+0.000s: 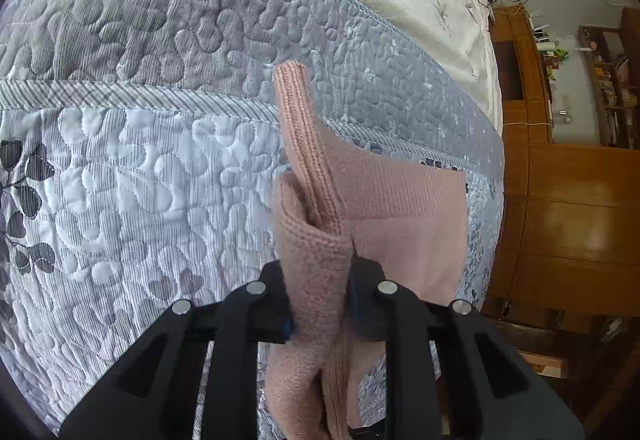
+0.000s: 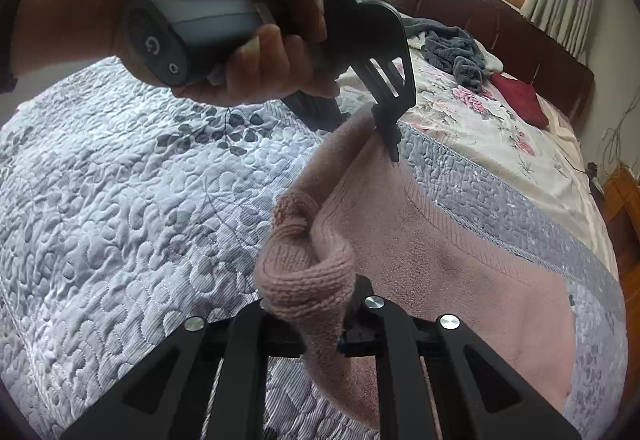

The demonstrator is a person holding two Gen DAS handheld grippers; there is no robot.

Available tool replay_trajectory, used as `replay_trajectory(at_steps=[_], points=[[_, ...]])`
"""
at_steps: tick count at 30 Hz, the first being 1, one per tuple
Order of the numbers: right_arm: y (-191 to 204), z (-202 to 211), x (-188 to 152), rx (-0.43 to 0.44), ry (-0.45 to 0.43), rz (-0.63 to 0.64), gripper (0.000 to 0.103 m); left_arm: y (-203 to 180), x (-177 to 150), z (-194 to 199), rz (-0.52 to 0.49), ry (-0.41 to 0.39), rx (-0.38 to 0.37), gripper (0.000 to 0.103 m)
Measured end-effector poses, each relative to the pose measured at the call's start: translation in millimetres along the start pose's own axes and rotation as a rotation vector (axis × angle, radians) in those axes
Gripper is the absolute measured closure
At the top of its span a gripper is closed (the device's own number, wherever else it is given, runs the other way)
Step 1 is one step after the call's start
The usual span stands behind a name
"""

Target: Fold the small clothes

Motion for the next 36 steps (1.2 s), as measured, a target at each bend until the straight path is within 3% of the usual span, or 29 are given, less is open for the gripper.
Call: replay_trajectory(at_steps=[14,23,36], points=[[-84.7,68.9,9.1,0.017,-0.106,-0.215,0.093,-118.3,-12.6,20.7,-0.126,-0.036,0.152,0.085],[-135.4,96.8,-5.1,0.019,-0.141,-0.329,0.093,-178.5,-23.6,6.5,-0.182,-0.043,0.217,0.085],[-194.2,115.2,-33.9,0.009,-0.164,-0.452,0.093,-235.3,-30.9,-33.7,-0.237,-0.03,0.295,0.085]])
Point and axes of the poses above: each gripper's, at about its wrist camera, not at the fingertips, and z roughly against the way its jaws point, y to its left, x to its top, the point moved 10 cm from there along -z, roughly the way its jaws point, and after that the axes turned 2 degrees about z, right-handed, at the moved point
